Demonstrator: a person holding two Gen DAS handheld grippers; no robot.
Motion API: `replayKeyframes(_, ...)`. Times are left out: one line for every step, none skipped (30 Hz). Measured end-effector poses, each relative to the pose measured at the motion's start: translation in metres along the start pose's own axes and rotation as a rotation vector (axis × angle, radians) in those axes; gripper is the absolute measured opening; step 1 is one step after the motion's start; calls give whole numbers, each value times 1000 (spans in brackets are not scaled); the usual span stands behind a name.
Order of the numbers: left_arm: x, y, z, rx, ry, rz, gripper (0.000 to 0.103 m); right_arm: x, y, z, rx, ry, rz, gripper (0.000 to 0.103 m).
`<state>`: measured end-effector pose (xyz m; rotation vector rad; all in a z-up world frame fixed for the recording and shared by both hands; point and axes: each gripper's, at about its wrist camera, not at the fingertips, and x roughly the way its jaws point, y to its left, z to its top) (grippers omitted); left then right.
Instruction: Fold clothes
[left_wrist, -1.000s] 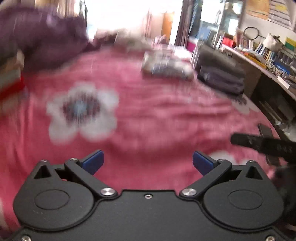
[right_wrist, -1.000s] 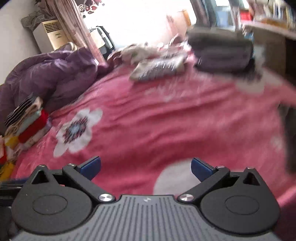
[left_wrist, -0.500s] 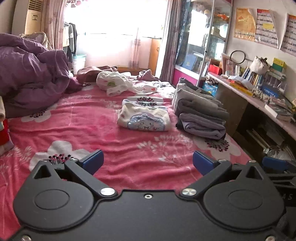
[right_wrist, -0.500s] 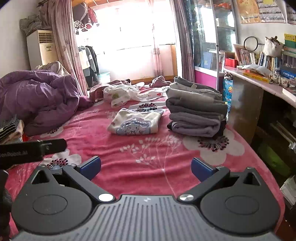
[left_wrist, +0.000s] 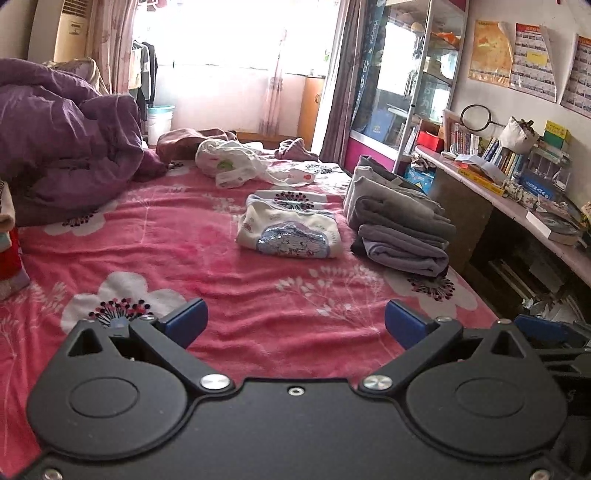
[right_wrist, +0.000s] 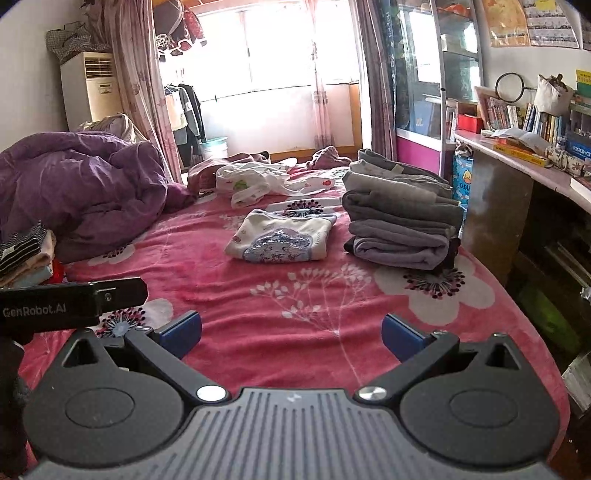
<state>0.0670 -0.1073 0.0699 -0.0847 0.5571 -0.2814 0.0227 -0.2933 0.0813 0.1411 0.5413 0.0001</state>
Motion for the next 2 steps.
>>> replayKeyframes(-2,0,0,4,-4,-6,103,-1,2,-1,2,2,3,103)
replayKeyframes(-3,0,0,7,-8,-15,103,-1,2,-1,2,4,6,103)
